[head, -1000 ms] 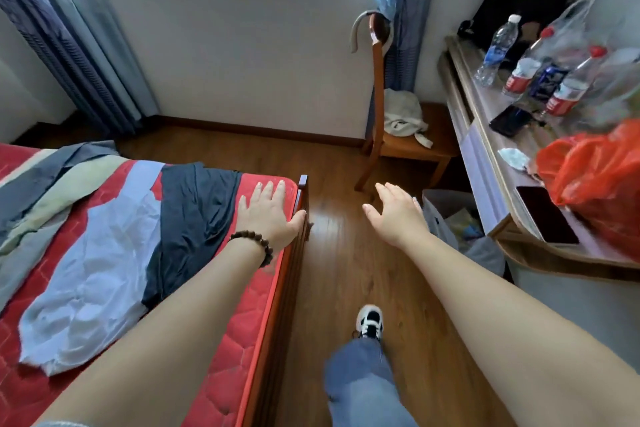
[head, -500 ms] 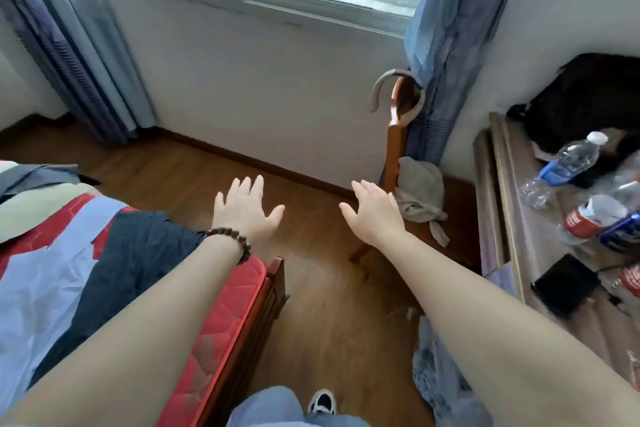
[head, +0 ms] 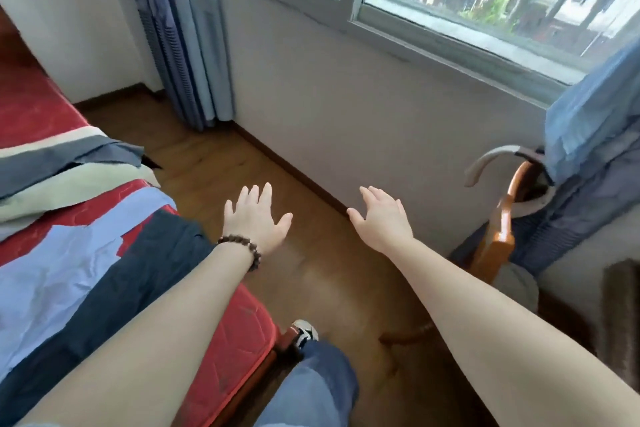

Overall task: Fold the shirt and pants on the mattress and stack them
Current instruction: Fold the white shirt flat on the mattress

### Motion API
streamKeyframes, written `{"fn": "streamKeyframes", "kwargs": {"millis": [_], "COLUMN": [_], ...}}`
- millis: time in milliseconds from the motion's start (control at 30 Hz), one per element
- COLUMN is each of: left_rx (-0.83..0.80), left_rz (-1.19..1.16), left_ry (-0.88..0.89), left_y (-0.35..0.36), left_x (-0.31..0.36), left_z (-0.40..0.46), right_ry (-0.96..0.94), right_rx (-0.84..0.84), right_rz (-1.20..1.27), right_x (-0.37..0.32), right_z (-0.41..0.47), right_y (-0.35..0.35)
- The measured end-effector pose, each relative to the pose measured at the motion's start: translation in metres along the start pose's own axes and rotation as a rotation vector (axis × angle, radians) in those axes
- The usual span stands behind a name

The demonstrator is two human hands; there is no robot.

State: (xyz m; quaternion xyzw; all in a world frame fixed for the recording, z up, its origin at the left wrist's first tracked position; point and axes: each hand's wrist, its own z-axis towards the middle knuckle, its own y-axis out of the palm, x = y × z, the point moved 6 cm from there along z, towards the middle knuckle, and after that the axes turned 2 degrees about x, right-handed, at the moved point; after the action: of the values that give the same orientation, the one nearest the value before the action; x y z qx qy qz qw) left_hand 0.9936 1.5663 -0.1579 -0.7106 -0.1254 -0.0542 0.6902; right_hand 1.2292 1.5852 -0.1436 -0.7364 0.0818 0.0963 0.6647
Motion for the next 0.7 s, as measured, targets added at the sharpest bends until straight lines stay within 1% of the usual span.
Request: {"fn": "streamKeyframes", "kwargs": {"millis": [100,233,367,533,700], "left_rx": [0.034,0.053,0.094,0.134,0.158], "left_rz": [-0.04,-0.091,-0.111,-0.096,-0.128], "left_ry": [-0.118,-0.282,-0.45,-0.633,-0.86], "left_y": [-0.004,-0.011,-0.023,-0.038,-0.037], "left_x": [-0.023,-0.064,-0.107,-0.158,-0.199], "left_z": [0.057,0.123,0.161,0.164,0.125], "right_ry": [-0.106,-0.277,-0.444,-0.631,-0.848], "right_rx": [-0.035,-0.116,-0.171,-0.228,-0.279], "right_rz": [-0.041,-0.088,-0.119,-0.129,-0.13], "right_x": [-0.028,-0.082,-0.145,-0.219,-0.295], "right_z": [0.079,0.173,0.243,0.278,0.281], "right_y": [0.005,0.011,0.018,0.041,0.071]}}
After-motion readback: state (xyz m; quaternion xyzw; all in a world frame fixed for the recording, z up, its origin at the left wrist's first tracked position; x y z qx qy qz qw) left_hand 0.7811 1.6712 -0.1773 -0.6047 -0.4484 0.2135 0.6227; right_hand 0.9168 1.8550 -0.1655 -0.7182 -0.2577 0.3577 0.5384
